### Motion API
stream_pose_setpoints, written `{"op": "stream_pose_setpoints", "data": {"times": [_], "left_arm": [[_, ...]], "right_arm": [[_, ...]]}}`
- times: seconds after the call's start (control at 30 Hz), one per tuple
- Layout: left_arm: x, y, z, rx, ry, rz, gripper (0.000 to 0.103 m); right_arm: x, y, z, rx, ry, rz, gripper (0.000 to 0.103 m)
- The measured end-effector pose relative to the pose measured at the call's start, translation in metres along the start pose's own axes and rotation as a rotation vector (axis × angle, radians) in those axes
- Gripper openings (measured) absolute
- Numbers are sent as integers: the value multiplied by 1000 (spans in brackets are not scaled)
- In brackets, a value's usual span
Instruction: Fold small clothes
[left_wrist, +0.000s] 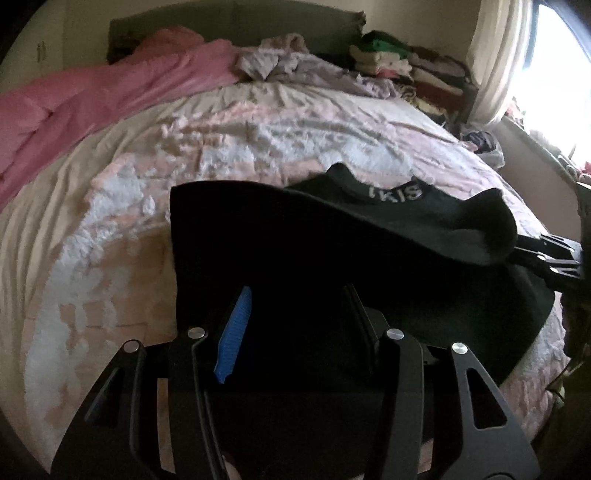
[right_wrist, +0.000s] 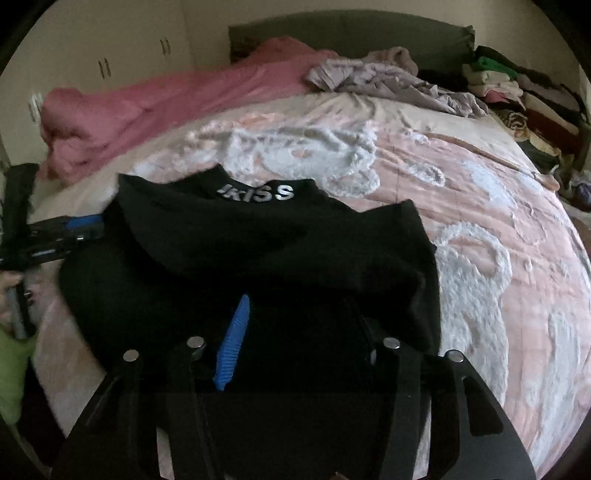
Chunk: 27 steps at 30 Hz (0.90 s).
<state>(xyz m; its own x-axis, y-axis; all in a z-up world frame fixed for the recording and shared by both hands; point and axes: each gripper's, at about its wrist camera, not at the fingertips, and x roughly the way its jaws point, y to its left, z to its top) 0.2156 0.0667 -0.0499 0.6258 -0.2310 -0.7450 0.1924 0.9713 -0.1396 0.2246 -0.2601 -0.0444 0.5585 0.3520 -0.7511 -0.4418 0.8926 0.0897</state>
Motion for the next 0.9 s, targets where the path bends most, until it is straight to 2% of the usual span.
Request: {"op": "stream_pose_setpoints", "data": {"times": [0.1, 0.2, 0.33, 0.43, 0.53, 0.73, 0.77, 0.83, 0.87, 0.9], "left_arm": [[7, 6, 6, -14, 8, 9, 41], [10, 10, 14, -29, 6, 19, 42], [13, 20, 26, -47, -21, 63, 47], [8, 34, 28, -104, -55, 75, 54], [8, 46, 26, -155, -59, 86, 57], [22, 54, 21, -229, -29, 39, 57], [24, 54, 20, -235, -27, 38, 54], [25, 53, 17, -231, -30, 34, 29], [23, 51, 17, -219, -36, 42, 26], [21, 49, 17, -207, -47, 50, 17]], "right_arm": [[16, -10, 9, 30, 13, -23, 43], [22, -30, 15, 68, 4, -145, 38], [11, -61, 13, 187, -48, -219, 38], [-6, -79, 12, 249, -95, -224, 40], [-11, -85, 12, 254, -109, -219, 40], [11, -80, 6, 266, -47, -155, 40], [15, -78, 5, 264, -36, -155, 34], [19, -75, 3, 261, -34, -153, 27], [18, -75, 3, 264, -39, -151, 19], [15, -75, 3, 268, -52, -148, 13]]}}
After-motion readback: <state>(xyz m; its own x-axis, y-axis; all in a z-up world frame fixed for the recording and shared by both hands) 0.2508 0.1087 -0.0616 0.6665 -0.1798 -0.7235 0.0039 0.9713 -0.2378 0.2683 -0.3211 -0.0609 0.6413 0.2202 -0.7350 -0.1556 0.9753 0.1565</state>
